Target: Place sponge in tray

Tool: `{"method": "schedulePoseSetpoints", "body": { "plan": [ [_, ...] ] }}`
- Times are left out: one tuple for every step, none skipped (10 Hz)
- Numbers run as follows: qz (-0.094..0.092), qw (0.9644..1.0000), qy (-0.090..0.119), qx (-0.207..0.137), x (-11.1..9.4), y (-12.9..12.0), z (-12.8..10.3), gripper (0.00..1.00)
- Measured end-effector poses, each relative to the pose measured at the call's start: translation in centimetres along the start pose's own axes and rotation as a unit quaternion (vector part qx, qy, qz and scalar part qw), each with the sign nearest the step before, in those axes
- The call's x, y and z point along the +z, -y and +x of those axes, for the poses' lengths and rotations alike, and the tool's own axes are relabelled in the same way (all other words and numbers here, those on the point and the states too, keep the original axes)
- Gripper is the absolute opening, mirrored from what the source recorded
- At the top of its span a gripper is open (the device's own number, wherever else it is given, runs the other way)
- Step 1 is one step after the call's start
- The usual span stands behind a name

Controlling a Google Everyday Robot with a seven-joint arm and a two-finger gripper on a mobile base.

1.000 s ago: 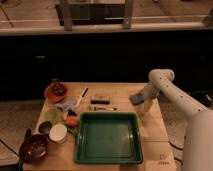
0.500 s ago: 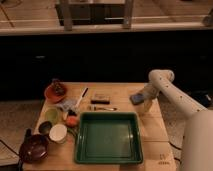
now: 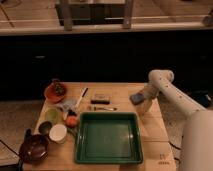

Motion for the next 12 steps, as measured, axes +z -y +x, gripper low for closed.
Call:
{"method": "schedulePoseSetpoints", "body": {
  "plan": [
    [0.0,1.0,0.0,0.0,0.07,0.06,-0.04,0.8],
    [0.0,1.0,0.001,0.001,0.13,0.08,-0.05,0.8],
    [0.0,1.0,0.001,0.001,0.18,0.1,-0.02,0.8],
    [-0.001,1.0,0.002,0.002,0.27,0.16,-0.08,0.8],
    [-0.001,1.0,0.003,0.003,0.29,0.18,-0.08,0.8],
    [-0.001,1.0,0.003,0.003,0.36,0.22,-0.11,0.8],
    [-0.001,1.0,0.004,0.004,0.45,0.3,-0.13,0.8],
    [-0.001,1.0,0.004,0.004,0.5,0.31,-0.12,0.8],
    [-0.001,1.0,0.004,0.005,0.54,0.39,-0.15,0.8],
    [0.0,1.0,0.005,0.006,0.6,0.48,-0.21,0.8],
    [-0.001,1.0,0.007,0.007,0.68,0.57,-0.27,0.8],
    [-0.001,0.9999,0.008,0.008,0.74,0.62,-0.3,0.8]
  ]
}}
